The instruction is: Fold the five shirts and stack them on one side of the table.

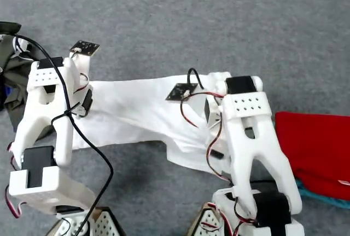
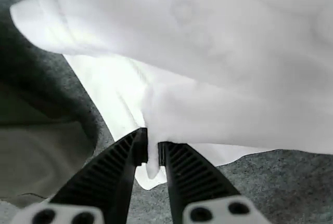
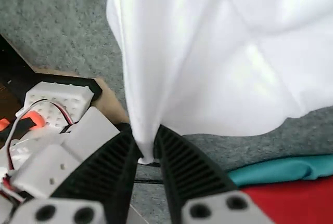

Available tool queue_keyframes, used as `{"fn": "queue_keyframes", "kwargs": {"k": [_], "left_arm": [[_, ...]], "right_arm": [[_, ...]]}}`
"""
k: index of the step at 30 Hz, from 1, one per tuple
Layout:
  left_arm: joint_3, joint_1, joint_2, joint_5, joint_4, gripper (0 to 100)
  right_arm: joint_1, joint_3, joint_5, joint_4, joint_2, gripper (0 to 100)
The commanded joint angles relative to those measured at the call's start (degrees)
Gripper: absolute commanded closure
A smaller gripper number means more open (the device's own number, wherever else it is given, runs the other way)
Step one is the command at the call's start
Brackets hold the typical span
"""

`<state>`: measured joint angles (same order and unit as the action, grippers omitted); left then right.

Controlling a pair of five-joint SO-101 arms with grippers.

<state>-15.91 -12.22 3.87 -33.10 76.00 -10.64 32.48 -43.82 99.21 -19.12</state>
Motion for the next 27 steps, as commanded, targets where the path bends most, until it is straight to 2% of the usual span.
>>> {"fn": "queue_keyframes", "kwargs": {"k": [1,9,17,22,24,27], "left_arm": [[-0.62,-0.79,-0.57,-1.05,-0.18,98],[-4.04,-0.79,-0.66,-3.87,-0.18,98],[-5.63,-0.79,-0.75,-6.51,0.0,98],[-3.34,-1.14,-0.84,-6.77,5.27,98],[-1.05,-2.2,-0.84,-6.77,8.35,95],[3.6,-4.4,-0.84,-5.71,13.19,84]], "right_arm": [[0.84,0.84,-0.7,-1.58,-2.77,99.5],[0.66,2.07,-0.79,-2.37,-2.59,99.0],[0.75,3.21,-0.79,-3.43,-2.86,90.2],[2.68,0.04,-0.35,-3.6,-2.86,90.1],[4.09,-3.12,-0.35,-3.6,-2.59,90.1],[5.58,-6.55,-0.35,-3.52,-2.51,90.0]]}}
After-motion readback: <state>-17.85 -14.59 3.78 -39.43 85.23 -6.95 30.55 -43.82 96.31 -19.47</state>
